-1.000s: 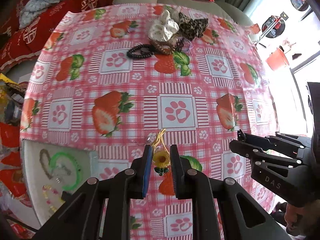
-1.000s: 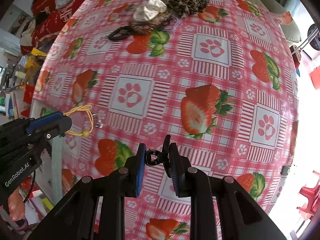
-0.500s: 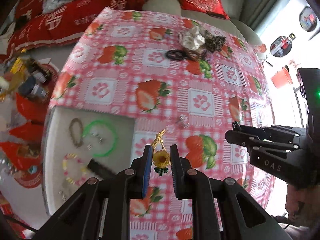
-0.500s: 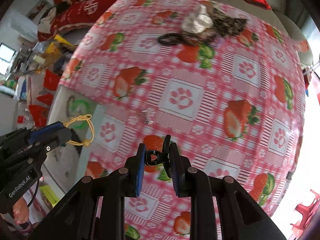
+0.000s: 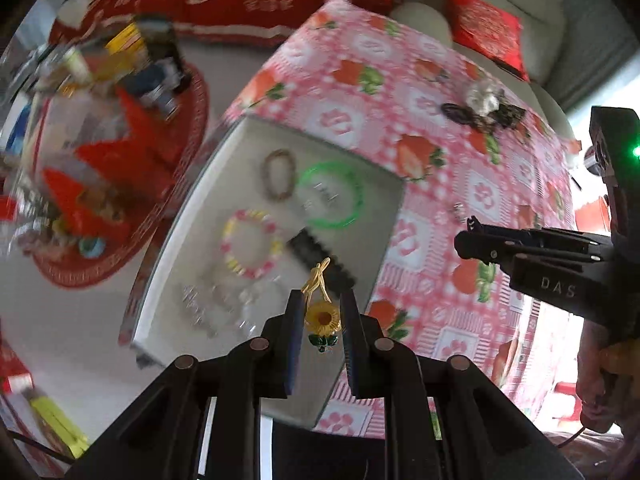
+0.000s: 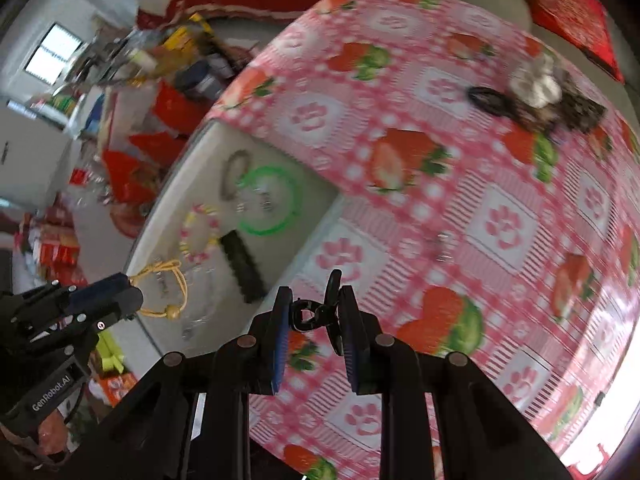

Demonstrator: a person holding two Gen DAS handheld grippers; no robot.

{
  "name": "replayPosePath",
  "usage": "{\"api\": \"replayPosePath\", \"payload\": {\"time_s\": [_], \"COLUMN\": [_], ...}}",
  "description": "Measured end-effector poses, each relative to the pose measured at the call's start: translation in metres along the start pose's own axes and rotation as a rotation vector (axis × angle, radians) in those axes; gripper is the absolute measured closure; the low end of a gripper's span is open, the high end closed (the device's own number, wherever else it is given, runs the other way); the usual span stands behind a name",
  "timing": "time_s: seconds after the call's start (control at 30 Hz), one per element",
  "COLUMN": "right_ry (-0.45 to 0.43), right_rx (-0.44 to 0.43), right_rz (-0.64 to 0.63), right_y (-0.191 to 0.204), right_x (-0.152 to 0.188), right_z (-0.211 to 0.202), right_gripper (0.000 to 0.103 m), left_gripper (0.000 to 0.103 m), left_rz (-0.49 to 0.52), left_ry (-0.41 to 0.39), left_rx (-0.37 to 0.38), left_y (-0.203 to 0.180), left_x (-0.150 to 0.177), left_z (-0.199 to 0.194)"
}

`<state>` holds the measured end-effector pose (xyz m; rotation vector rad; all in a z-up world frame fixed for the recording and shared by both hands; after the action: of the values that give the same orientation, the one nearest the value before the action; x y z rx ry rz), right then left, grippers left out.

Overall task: Organize jewelry
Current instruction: 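Carry the hair tie and claw clip into the white tray and open both tools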

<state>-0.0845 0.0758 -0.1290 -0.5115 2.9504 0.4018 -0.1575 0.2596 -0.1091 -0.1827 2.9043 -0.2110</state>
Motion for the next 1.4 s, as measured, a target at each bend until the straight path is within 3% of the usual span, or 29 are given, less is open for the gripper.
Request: {"api": "replayPosePath", "payload": {"time_s": [0.4, 0.73, 0.93, 1.0, 1.13, 1.4], "right_ry": [0.119, 0.217, 0.237, 0.240, 0.250, 0.181], "right_rx": [-0.050, -0.001, 0.021, 0.025, 0.016, -0.009], "right_rz": [-0.131, -0.185, -0.183, -0.196, -0.198, -0.155], "right_y": [0.069, 0.091, 0.095, 0.098, 0.105, 0.104], "right_x": [0.000, 0.006, 0.006, 0.005, 0.004, -0.008], "right_z": [0.062, 0.119, 0.133, 0.134, 0.135, 0.102], "right_gripper": [0.078, 0.078, 0.077, 0.074, 0.045, 0.042], "left_gripper": [0.079, 0.079, 0.079, 0.079, 0.079, 0.079], "left_rz": [-0.113, -0.110, -0.134, -0.139, -0.145, -0.148], "left_ry": [0.075, 0.090, 0.115, 0.122, 0.130, 0.105], "left_rx": [-0.053, -0.119, -0.130, -0.134, -0.151, -0.153], "left_y": [0.045, 0.063, 0.072, 0.073, 0.074, 0.070], "left_x": [0.043, 0.058, 0.064, 0.066, 0.066, 0.060], "left_z": [0.045, 0.076, 0.087, 0.089, 0.087, 0.068]}}
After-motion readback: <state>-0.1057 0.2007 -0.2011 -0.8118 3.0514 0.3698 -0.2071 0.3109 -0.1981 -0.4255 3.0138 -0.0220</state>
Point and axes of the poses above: each gripper's, at about its wrist camera, not at the fingertips, and z roughly the way its jaws point, y to its left, x to its underside, the point moved 2 cm from there along z, roughly the way its jaws point, and after that the axes turned 1 degree about -z, right-handed, at the moved point
